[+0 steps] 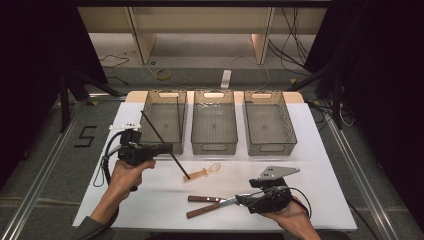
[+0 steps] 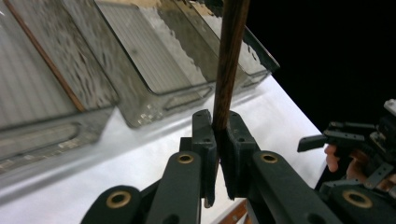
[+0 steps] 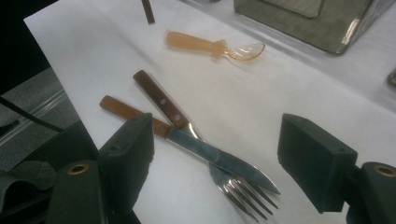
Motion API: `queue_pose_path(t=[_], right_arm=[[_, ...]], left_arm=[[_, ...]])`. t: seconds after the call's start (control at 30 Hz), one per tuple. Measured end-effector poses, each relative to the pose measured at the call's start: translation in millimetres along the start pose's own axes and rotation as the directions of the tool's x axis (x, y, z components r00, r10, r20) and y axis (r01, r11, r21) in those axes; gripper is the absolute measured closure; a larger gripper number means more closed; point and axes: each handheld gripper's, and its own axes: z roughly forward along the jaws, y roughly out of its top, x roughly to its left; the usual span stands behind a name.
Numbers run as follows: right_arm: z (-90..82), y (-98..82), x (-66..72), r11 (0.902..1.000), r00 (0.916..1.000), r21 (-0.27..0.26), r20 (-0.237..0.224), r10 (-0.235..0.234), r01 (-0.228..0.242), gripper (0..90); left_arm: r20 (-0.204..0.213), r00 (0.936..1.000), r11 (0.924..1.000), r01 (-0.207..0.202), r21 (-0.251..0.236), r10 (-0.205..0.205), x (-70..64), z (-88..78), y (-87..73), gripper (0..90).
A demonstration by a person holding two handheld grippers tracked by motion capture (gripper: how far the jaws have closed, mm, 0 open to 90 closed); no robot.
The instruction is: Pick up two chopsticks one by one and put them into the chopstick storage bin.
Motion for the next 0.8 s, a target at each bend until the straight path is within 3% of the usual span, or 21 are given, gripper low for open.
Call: queue_pose_path(t=[0.07, 0.2, 0.33, 0.5, 0.8], right_arm=[[-1.0, -1.1, -0.6, 1.0, 1.0, 0.001, 0.005, 0.004, -0.004, 27.8], [-2.6, -3.1, -0.1, 1.0, 1.0, 0.002, 0.005, -0.003, 0.003, 27.8], [-2.4, -4.4, -0.6, 1.0, 1.0, 0.007, 0.002, -0.005, 0.005, 27.9], [-3.4, -4.7, 0.1, 0.9999, 1.0, 0.007, 0.002, -0.01, 0.01, 27.8], [-4.2, -5.8, -1.2, 0.9999, 0.9999, 0.007, 0.003, -0.014, 0.014, 27.8]], left_arm=[[-0.007, 1.0, 1.0, 0.001, 0.001, -0.001, 1.6, -1.5, 4.8, 84.5], [-0.037, 0.9992, 0.9998, 0.012, 0.015, -0.011, 9.9, -8.3, 30.5, 84.4], [-0.074, 0.9973, 0.9998, -0.006, 0.017, 0.007, 13.8, -10.2, 48.3, 84.4], [-0.116, 0.9932, 0.9997, -0.01, 0.02, 0.012, 18.2, -8.2, 67.2, 84.4], [-0.164, 0.9862, 0.9997, 0.021, 0.013, -0.018, 30.5, 0.0, 100.6, 84.3]])
